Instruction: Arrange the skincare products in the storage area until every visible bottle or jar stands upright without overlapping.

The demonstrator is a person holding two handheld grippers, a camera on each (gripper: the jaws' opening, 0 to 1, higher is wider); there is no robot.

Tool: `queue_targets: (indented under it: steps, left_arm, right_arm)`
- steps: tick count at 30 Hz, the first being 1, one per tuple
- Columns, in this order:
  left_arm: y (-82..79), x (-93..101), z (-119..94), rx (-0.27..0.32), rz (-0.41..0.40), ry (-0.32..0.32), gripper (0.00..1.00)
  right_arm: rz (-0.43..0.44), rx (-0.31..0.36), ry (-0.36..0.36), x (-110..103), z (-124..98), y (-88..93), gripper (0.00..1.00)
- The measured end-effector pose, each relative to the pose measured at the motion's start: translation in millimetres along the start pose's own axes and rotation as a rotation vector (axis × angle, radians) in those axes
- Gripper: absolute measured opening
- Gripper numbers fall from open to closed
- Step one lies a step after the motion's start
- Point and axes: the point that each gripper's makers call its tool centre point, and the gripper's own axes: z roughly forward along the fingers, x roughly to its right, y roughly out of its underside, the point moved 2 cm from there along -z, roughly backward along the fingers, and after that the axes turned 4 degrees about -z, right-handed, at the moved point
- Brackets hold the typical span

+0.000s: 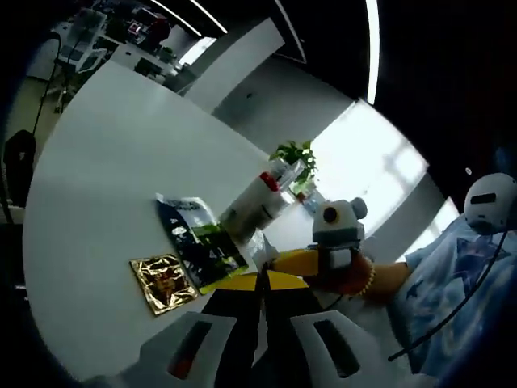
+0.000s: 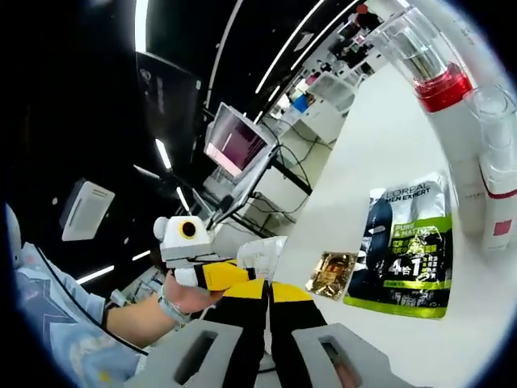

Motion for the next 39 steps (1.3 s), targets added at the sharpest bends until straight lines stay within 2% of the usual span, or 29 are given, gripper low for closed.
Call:
queue_targets:
  steps: [3,6,9,10,12,14,17,21,25,27,31,34,36,37,39]
  left_arm:
    - [-0.7,-1.7,1,-0.011,-0.009,-0.008,0.0]
    - [-1.1,-6.7,3,-0.028,0.007,-0.037,0.0]
    - [-5.8,-16.5,2,-0.039,0.001,-0.063,0.0]
    - [-8.8,-21.4,2,-0.035,0.002,-0.082,0.0]
    - [-19.4,-32.4,-1,-0.014,0.009,-0.124,0.0]
    - [-28.7,-38.7,-1,-0.017,-0.003,-0.13,0.0]
    - [-40.1,-52.1,1,-0.026,0.0,-0.172,0.0]
    - [-53.7,-66.7,12,-0.048,-0.02,-0.192,0.0]
    - [-57.0,-78.7,27,-0.112,-0.028,-0.212,0.0]
    - [-53.4,-89.6,33,-0.165,-0.021,-0.245,0.0]
    - [-52.9,-105.3,45,-0.219,-0.009,-0.291,0.0]
    - [-56.2,-119.9,47,-0.25,0.043,-0.37,0.0]
    - [-54.4,-124.3,49,-0.292,0.06,-0.393,0.0]
    - [-54.2,-126.1,50,-0.313,0.097,-0.411,0.0]
    - [-55.8,-126.7,52,-0.321,0.149,-0.433,0.0]
  right_arm:
    - [0.008,-0.004,-0.001,0,0,0.8,0.0]
    - [-0.027,-0.015,0.042,6,1,1.9,0.0]
    - [-0.012,-0.027,0.086,14,-1,3.4,0.0]
    - [-0.01,-0.046,0.133,22,-4,6.1,0.0]
    - [-0.018,-0.054,0.146,26,-5,6.9,0.0]
    - [-0.014,-0.046,0.142,26,-5,5.0,0.0]
    - [0.002,-0.035,0.136,25,-6,2.7,0.0]
    - [-0.011,-0.054,0.157,30,-6,6.2,0.0]
    - [-0.027,-0.057,0.171,31,-6,5.7,0.0]
    - [-0.028,-0.059,0.174,32,-6,5.9,0.0]
    - [-0.036,-0.073,0.199,37,-8,8.1,0.0]
    - [-0.039,-0.073,0.205,39,-8,7.7,0.0]
    - [-0.038,-0.071,0.206,38,-8,7.2,0.0]
    - [-0.04,-0.072,0.206,39,-8,7.1,0.0]
    - [-0.046,-0.074,0.208,39,-8,7.0,0.0]
